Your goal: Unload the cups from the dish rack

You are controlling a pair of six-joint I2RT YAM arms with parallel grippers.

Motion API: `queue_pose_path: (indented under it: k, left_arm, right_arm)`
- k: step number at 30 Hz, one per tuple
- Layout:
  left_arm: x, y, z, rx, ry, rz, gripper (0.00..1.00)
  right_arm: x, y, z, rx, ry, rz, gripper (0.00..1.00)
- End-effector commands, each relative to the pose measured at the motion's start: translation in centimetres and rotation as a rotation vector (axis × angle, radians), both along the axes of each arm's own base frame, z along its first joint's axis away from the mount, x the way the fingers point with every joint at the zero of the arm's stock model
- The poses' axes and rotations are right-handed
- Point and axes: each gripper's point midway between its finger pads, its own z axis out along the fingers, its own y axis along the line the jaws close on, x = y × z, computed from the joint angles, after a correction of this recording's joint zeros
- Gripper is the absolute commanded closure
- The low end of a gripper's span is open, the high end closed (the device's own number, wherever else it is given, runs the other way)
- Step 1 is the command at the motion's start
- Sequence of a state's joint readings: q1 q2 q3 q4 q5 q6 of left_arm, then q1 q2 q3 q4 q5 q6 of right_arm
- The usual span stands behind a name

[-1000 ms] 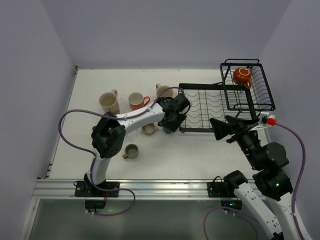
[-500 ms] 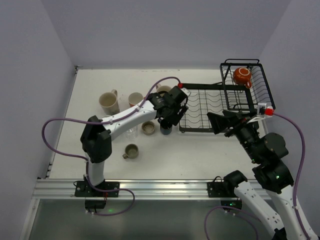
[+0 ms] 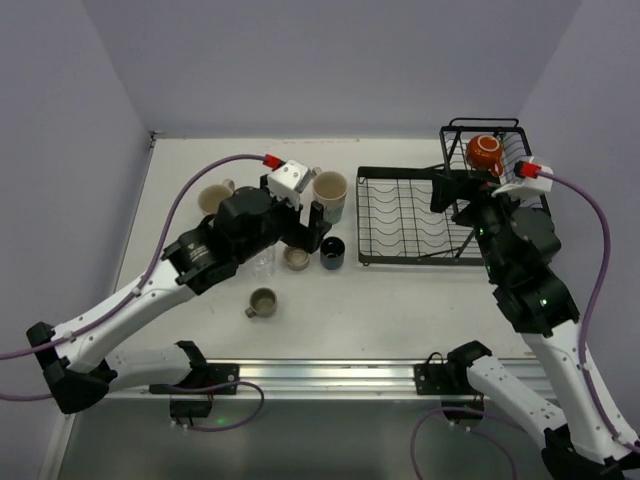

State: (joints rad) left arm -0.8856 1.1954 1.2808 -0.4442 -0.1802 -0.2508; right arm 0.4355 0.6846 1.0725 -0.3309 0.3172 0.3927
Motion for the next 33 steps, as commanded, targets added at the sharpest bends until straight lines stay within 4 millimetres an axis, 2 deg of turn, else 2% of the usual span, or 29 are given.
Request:
queue_pose_path:
  k: [1,2,3,4,5,6,8,9,10,11,13,14,15,16,18,21,24,33]
  left_arm:
    - [-1.8,1.0,2.1,-0.140,-0.077,-0.040,0.13]
    - [-2.3,1.6,1.9,-0.137,-0.084,-0.041,0.12]
    - [-2.9,2.7,2.6,-0.154,-0.105,-0.030,0.11]
    - [-3.2,3.2,1.5,-0.133,-0.100,-0.029,0.11]
    - [-3.5,3.8,1.1,-0.120,-0.098,-0.025,0.10]
    - [-3.9,4.8,0.7,-0.113,-0.109,-0.011,0.09]
    - [-4.2,5.9,0.1,-0.077,-0.120,0.002,0.08]
    - [-4.4,6.7,-0.1,-0.070,-0.131,0.018,0.08]
    - [-4.5,7.1,-0.4,-0.053,-0.139,0.019,0.07]
    - [-4.7,7.4,-0.8,-0.045,-0.140,0.021,0.05]
    - [-5.2,7.6,-1.9,-0.045,-0.141,0.001,0.05]
    - [-5.3,7.4,-1.9,-0.063,-0.152,-0.008,0.04]
    - [-5.5,7.4,-2.0,-0.076,-0.156,-0.021,0.04]
    - [-5.5,7.1,-3.2,-0.072,-0.146,-0.026,0.04]
    - [-5.6,6.7,-4.2,-0.062,-0.132,-0.048,0.03]
    - [-5.5,6.7,-5.1,-0.045,-0.115,-0.043,0.03]
    - [-5.6,6.7,-5.4,-0.042,-0.111,-0.045,0.03]
    - [-5.4,6.5,-5.8,-0.032,-0.103,-0.044,0.02]
  right_arm:
    - [3.3,-4.4,-0.1,-0.117,0.056,-0.255,0.05]
    - [4.0,-5.0,-0.1,-0.122,0.068,-0.282,0.05]
    - [4.6,-5.2,0.7,-0.112,0.068,-0.276,0.05]
    - [6.0,-6.7,-0.1,-0.118,0.106,-0.323,0.06]
    - [6.7,-7.2,-0.2,-0.117,0.118,-0.340,0.06]
    - [7.3,-7.8,0.4,-0.111,0.117,-0.354,0.06]
    - [9.3,-9.4,-0.8,-0.129,0.172,-0.405,0.07]
    - [9.9,-9.9,-0.2,-0.129,0.171,-0.411,0.07]
    - [10.5,-10.9,-0.4,-0.132,0.192,-0.437,0.07]
    - [12.1,-11.4,-2.1,-0.152,0.251,-0.444,0.07]
    - [13.5,-12.6,-2.6,-0.157,0.280,-0.468,0.06]
    - [15.0,-12.6,-4.5,-0.175,0.333,-0.462,0.06]
    - [15.4,-14.0,-4.4,-0.177,0.342,-0.495,0.05]
    - [15.9,-14.9,-4.9,-0.173,0.358,-0.514,0.05]
    - [17.4,-15.1,-6.4,-0.166,0.405,-0.495,0.04]
    - [19.2,-15.6,-7.6,-0.191,0.440,-0.496,0.02]
    - [20.3,-16.5,-7.9,-0.225,0.456,-0.518,0.02]
    - [22.8,-15.8,-10.4,-0.215,0.513,-0.460,0.01]
